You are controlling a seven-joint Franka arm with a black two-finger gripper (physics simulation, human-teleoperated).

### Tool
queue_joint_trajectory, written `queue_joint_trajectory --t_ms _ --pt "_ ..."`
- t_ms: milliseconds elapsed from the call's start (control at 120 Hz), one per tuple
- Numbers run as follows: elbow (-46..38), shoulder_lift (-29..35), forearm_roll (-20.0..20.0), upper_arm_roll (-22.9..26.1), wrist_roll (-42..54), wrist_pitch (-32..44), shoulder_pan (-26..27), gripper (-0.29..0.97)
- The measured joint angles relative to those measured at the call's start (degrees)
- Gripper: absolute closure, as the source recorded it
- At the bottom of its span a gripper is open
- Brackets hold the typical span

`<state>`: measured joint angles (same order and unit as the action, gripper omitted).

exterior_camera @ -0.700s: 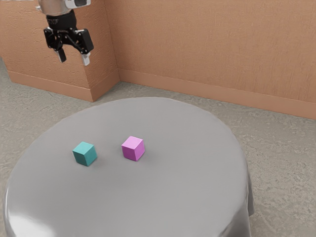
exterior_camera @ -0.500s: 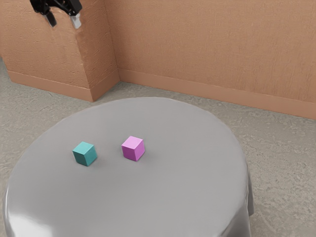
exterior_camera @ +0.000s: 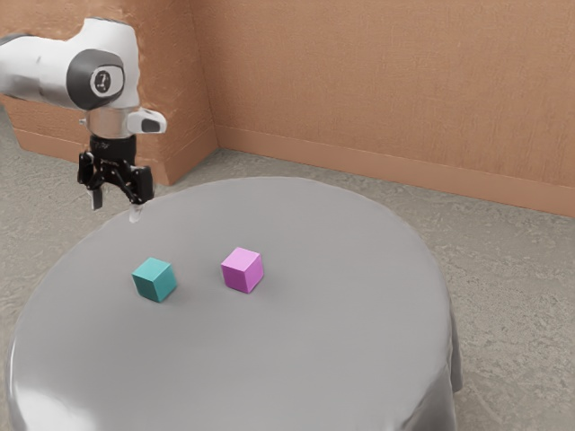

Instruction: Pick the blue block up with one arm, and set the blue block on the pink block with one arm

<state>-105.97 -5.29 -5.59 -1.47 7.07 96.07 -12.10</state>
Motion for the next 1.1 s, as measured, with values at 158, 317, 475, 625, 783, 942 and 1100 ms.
queue_joint_trajectory --t_ms 158,317,475,625,783,942,1100 --pt "-2.80 -3.06 -0.39 0.03 3.72 13.53 -3.48 0.00" --pt "-4.05 -4.33 -0.81 1.01 6.86 21.18 -2.72 0.00" --pt "-6.68 -5.59 0.47 1.10 9.08 27.03 -3.11 0.00" --pt "-8.68 -5.12 1.04 1.42 10.70 29.73 -3.83 0.00" --pt "-10.06 -4.42 1.19 1.71 12.07 31.10 -4.48 0.00" --pt "-14.29 -2.40 1.20 1.76 13.15 32.78 -5.53 0.00" --pt "-15.37 -2.79 2.33 1.82 13.96 35.12 -5.10 0.00"
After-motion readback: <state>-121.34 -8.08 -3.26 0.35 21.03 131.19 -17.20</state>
